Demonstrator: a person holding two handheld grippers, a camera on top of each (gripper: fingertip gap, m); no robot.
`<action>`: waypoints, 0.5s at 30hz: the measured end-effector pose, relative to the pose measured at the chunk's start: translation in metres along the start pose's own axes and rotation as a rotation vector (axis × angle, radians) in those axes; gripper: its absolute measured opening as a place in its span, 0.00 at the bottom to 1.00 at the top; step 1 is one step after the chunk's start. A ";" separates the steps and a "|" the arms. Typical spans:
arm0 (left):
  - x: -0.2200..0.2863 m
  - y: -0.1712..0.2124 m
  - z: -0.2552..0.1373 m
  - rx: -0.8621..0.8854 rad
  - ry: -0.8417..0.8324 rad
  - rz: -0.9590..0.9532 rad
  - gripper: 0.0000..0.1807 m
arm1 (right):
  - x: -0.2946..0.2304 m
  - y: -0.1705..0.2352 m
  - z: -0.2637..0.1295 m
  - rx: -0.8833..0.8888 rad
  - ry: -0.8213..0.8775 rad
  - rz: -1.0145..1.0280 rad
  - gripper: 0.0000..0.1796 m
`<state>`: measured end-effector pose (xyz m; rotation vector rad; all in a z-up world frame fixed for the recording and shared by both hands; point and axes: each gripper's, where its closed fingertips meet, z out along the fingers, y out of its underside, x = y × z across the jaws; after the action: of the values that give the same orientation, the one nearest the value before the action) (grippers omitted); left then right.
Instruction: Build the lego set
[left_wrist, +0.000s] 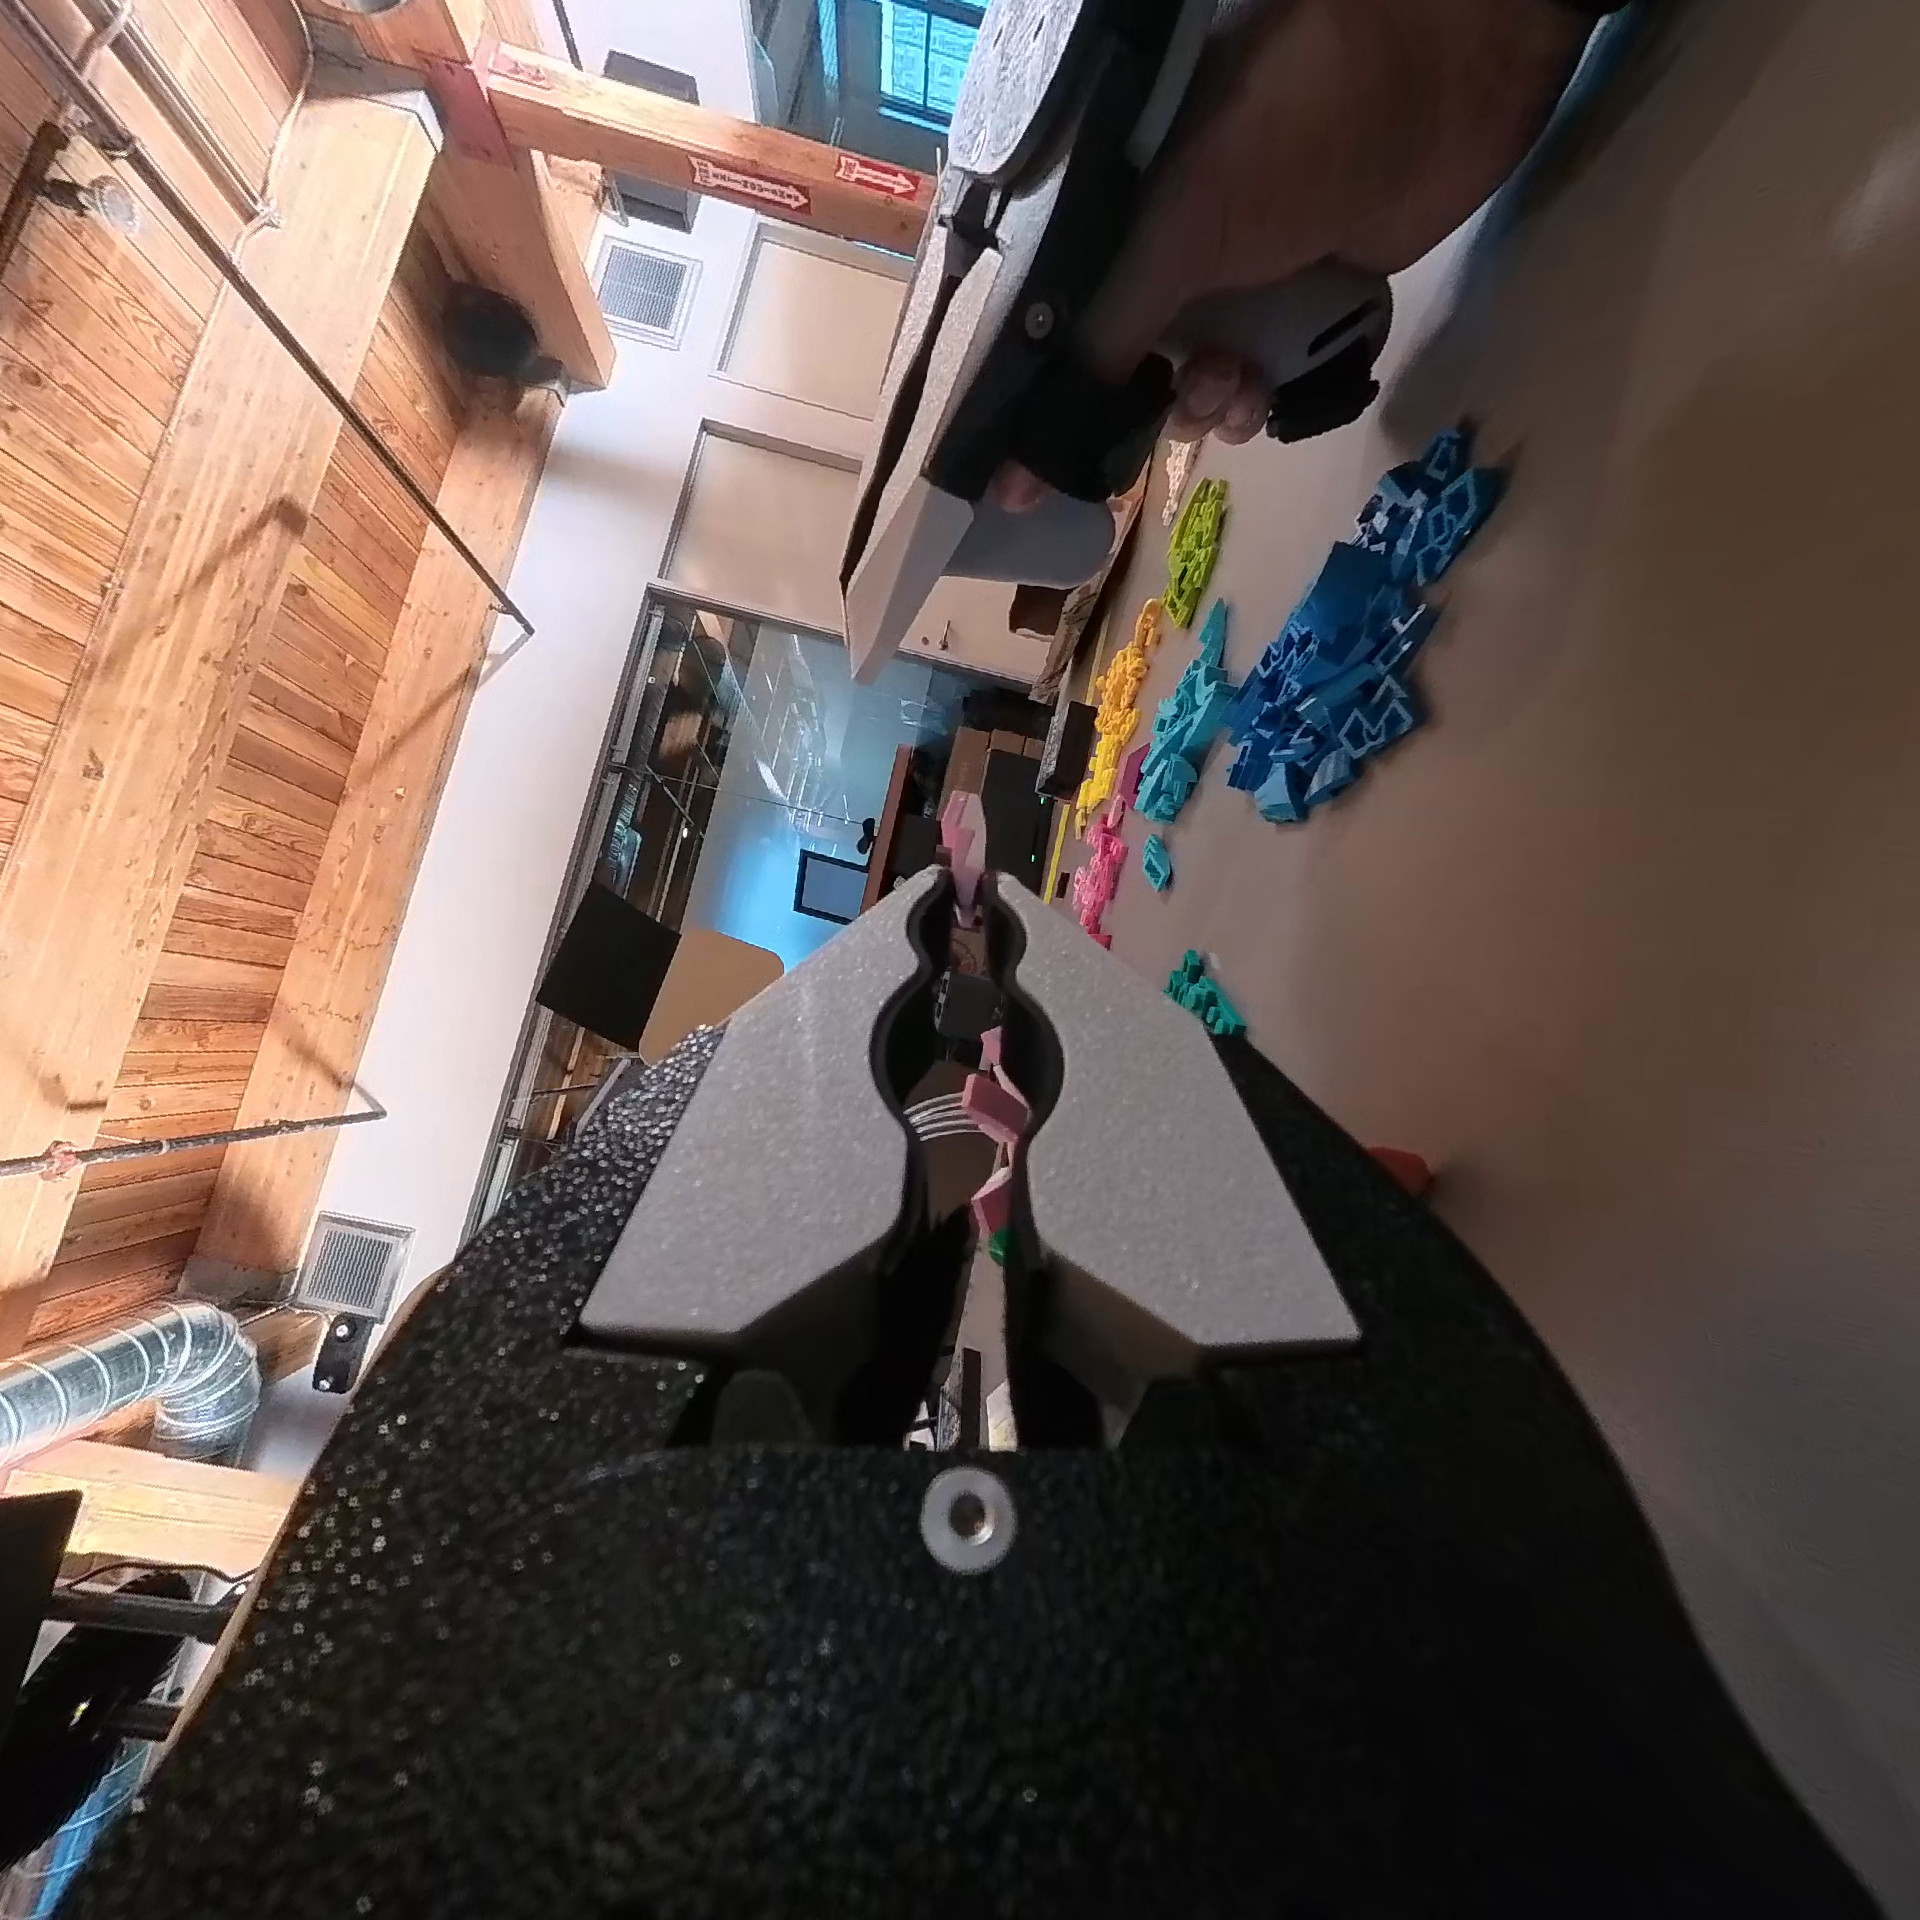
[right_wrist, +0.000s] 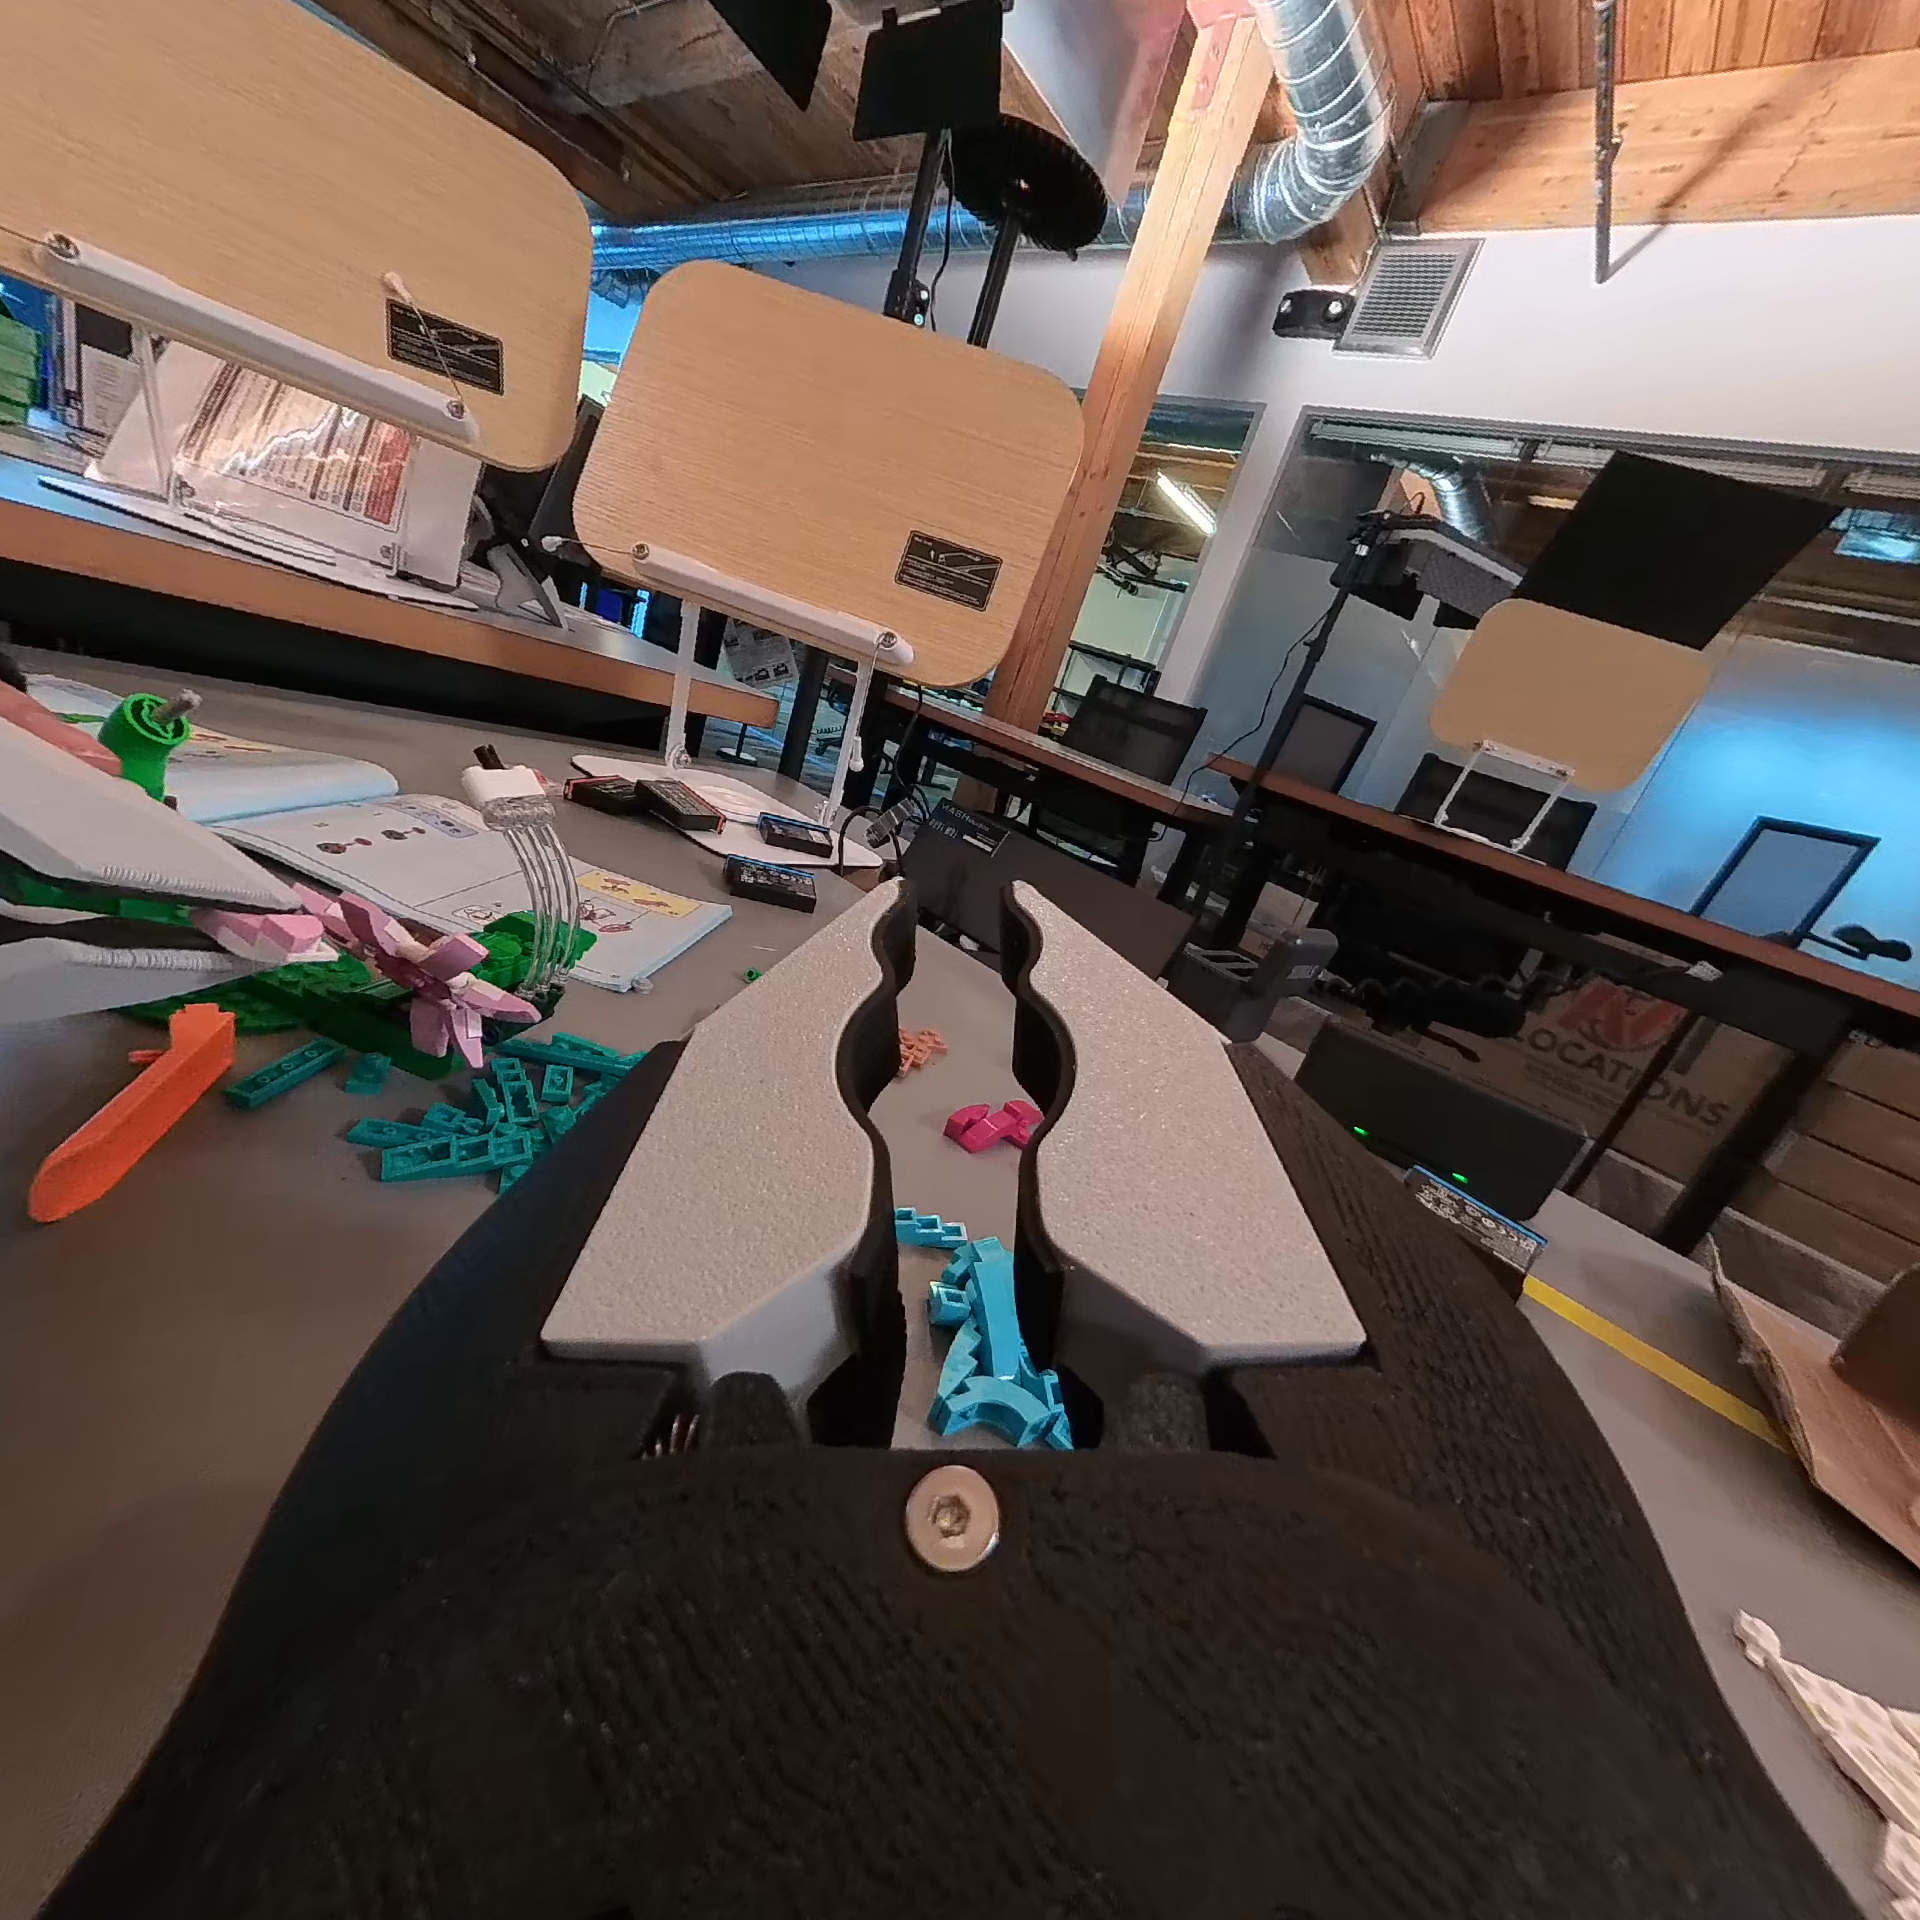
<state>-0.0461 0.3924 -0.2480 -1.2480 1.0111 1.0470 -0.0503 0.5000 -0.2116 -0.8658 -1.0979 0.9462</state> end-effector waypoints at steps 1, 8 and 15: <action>0.000 0.000 0.000 0.000 0.000 0.000 0.02 | 0.000 -0.001 -0.001 0.001 -0.003 -0.002 0.08; -0.001 -0.001 -0.001 0.008 -0.005 0.000 0.02 | -0.046 -0.038 -0.014 0.105 -0.454 0.357 0.12; -0.010 -0.044 -0.020 0.248 -0.011 -0.073 0.02 | -0.109 -0.047 -0.048 -0.033 -0.995 0.604 0.07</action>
<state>-0.0063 0.3705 -0.2297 -1.0672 1.0452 0.8430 -0.0141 0.3775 -0.2151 -0.7614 -1.7190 1.9883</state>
